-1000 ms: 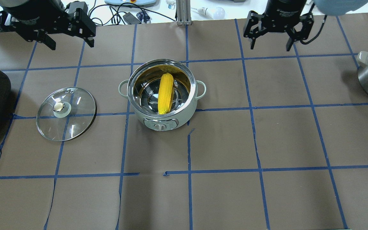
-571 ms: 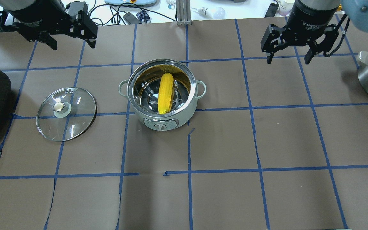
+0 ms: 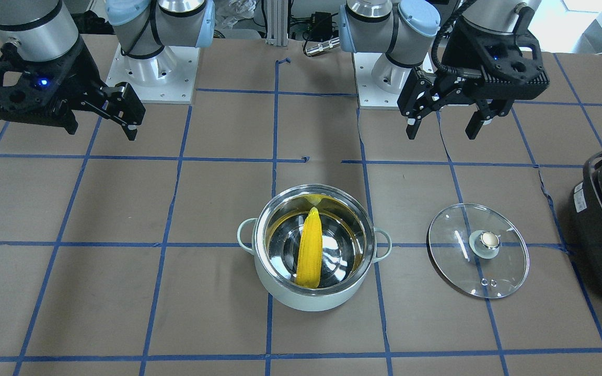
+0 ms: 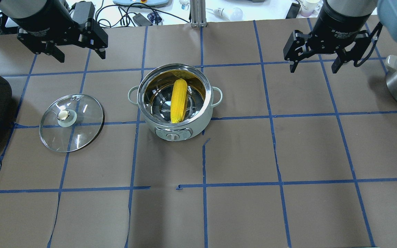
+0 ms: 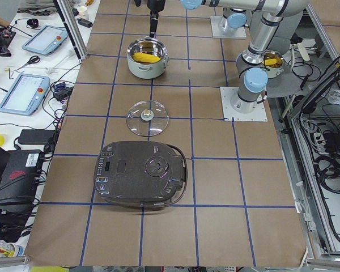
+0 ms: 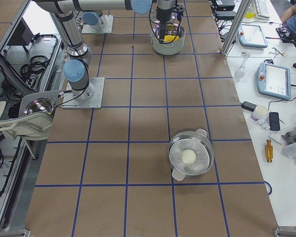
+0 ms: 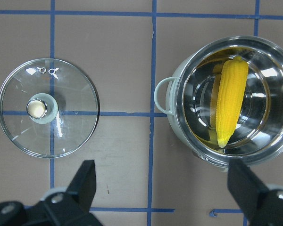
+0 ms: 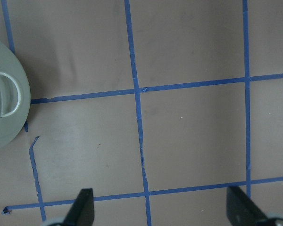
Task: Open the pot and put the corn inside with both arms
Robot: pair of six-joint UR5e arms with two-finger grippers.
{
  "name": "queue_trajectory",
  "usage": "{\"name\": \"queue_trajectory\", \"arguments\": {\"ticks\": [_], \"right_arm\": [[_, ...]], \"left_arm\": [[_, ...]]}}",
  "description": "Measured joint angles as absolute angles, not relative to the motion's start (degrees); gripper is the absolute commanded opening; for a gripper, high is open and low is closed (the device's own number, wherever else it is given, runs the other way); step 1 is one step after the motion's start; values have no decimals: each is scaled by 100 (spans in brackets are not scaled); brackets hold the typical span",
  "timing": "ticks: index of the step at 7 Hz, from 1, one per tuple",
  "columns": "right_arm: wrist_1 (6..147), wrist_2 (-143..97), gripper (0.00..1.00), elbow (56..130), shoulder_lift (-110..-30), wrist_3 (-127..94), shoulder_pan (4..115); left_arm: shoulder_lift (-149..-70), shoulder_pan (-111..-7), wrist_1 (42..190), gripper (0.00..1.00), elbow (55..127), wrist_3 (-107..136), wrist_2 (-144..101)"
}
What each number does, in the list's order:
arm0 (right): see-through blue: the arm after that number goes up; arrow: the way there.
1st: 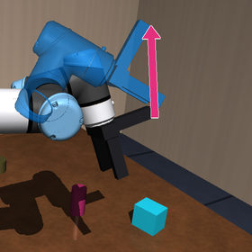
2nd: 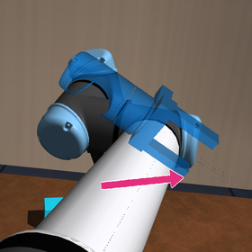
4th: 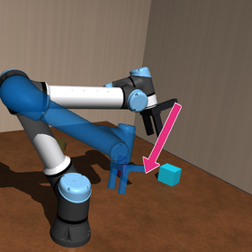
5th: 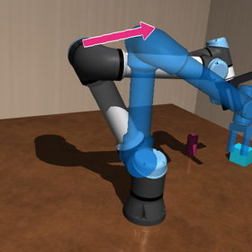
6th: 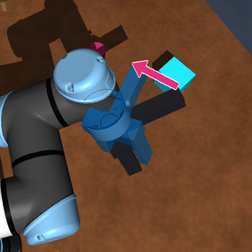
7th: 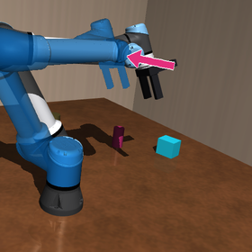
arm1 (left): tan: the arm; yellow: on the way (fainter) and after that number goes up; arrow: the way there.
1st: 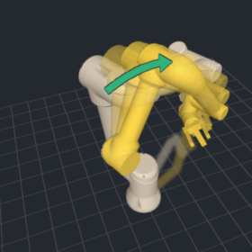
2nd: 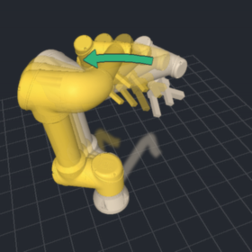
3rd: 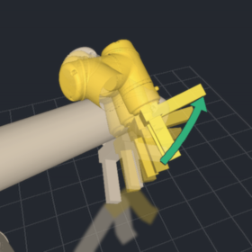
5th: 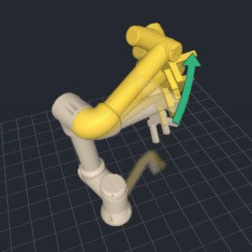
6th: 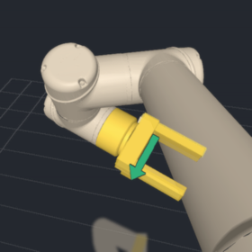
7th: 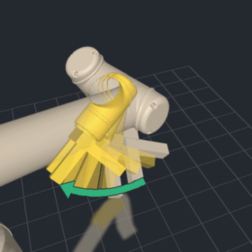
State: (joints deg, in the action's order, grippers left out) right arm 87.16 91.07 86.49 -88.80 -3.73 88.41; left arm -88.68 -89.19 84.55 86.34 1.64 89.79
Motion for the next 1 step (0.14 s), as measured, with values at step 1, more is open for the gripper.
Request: {"name": "queue_trajectory", "arguments": {"ticks": [1], "right_arm": [[8718,9106,100,8653,-8876,-381,8842]], "left_arm": [[-8863,-8920,8473,100,8636,166,8973]]}}
